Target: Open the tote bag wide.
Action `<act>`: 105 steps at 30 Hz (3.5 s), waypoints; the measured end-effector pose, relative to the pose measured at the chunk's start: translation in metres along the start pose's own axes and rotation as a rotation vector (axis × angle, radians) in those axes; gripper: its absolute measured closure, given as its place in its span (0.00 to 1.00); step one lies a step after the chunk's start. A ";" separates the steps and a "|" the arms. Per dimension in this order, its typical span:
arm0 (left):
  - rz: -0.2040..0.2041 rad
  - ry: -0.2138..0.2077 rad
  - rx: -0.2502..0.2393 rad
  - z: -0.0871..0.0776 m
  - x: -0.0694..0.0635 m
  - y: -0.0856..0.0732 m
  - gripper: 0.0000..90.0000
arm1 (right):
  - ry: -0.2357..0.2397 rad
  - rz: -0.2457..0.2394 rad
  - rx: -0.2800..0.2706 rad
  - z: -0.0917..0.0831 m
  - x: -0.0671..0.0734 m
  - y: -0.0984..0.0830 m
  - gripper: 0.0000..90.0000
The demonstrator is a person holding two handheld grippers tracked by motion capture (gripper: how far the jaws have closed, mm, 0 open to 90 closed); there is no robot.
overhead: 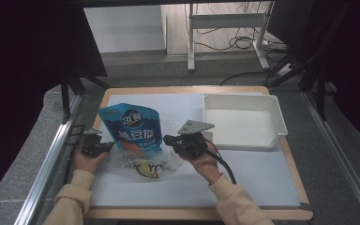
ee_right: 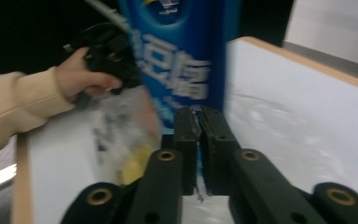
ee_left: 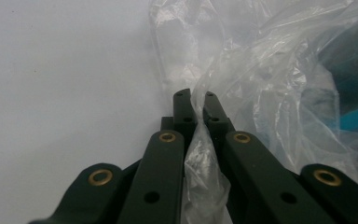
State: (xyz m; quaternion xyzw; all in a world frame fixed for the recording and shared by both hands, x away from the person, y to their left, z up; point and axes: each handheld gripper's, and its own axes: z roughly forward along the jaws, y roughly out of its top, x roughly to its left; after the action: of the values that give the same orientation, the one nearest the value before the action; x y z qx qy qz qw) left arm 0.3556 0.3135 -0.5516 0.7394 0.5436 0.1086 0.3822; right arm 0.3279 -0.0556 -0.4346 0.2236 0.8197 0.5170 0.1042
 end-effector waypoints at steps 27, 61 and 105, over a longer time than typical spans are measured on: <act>-0.003 -0.010 -0.003 0.000 0.002 -0.001 0.98 | 0.085 -0.078 0.270 0.091 0.031 -0.060 0.99; -0.004 -0.012 -0.005 0.000 0.002 -0.001 0.98 | 0.184 -0.095 0.336 0.126 0.063 -0.056 0.99; -0.010 -0.022 -0.006 0.000 0.003 -0.002 0.97 | 0.229 -0.125 0.266 0.127 0.076 -0.043 0.99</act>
State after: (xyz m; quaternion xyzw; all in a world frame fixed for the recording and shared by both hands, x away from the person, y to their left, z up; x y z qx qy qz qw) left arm 0.3552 0.3163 -0.5533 0.7366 0.5429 0.1002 0.3907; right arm 0.3011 0.0668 -0.5248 0.1239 0.8996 0.4185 0.0118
